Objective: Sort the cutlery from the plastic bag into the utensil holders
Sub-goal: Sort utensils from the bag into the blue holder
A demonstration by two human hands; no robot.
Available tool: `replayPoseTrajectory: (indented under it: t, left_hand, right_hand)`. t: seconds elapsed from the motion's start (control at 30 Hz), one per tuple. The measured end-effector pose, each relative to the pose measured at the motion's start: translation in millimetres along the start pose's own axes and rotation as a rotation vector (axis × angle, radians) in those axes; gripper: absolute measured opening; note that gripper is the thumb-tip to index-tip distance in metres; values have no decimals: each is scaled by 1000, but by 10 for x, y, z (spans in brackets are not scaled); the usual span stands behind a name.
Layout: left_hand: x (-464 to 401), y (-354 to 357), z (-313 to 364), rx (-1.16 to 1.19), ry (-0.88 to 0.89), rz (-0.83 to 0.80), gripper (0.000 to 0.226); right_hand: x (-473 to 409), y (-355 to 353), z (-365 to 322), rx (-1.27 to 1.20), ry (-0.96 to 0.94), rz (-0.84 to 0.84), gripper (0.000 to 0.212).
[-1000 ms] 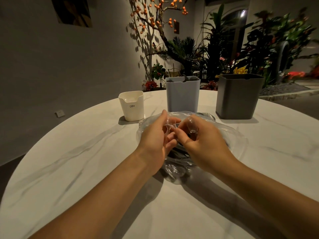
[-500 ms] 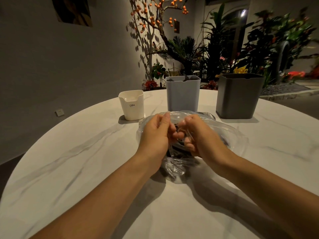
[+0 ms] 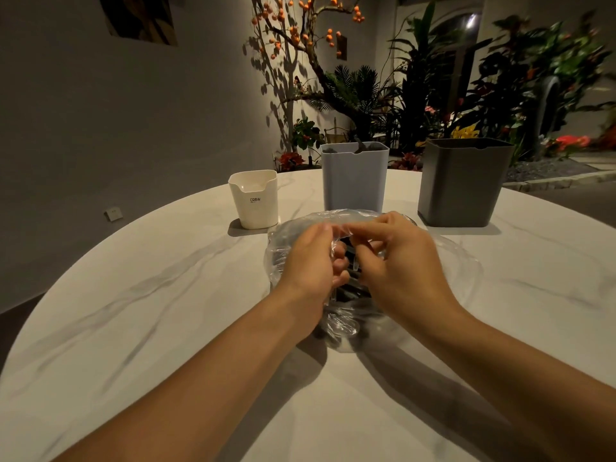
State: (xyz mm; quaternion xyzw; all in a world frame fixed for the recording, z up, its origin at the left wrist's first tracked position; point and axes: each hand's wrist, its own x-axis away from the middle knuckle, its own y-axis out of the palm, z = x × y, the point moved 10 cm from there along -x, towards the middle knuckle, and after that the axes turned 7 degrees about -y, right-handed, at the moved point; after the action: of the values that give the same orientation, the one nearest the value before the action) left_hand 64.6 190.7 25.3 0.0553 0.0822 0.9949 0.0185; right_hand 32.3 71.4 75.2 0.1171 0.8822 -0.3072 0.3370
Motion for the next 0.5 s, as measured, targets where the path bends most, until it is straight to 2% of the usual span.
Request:
replayPoseTrajectory:
  t: [0.1,0.17,0.27,0.33,0.4,0.5]
  left_hand:
    - [42,23,-4,72,-3,12,42]
    - [67,70,-32,125,-30,-24,49]
    - [67,46,-72,55,-44,4,45]
    - [52,-9,-77,-3,-39,27,42]
    - [26,-75,-56,-16,-25,54,41]
    - [-2,-42,1,8,13,22,41]
  right_hand:
    - [22,-89,-175,108,-119,65,24]
    - [61,1,-336,257,-226,-7,26]
    - [120,219,-402,438,-282,-162,27]
    - [126,264,-355,343,-265,-216,27]
    - [100,237,-267,137,-213,-231,28]
    - [-38,54,-114,-88,-113,-138,21]
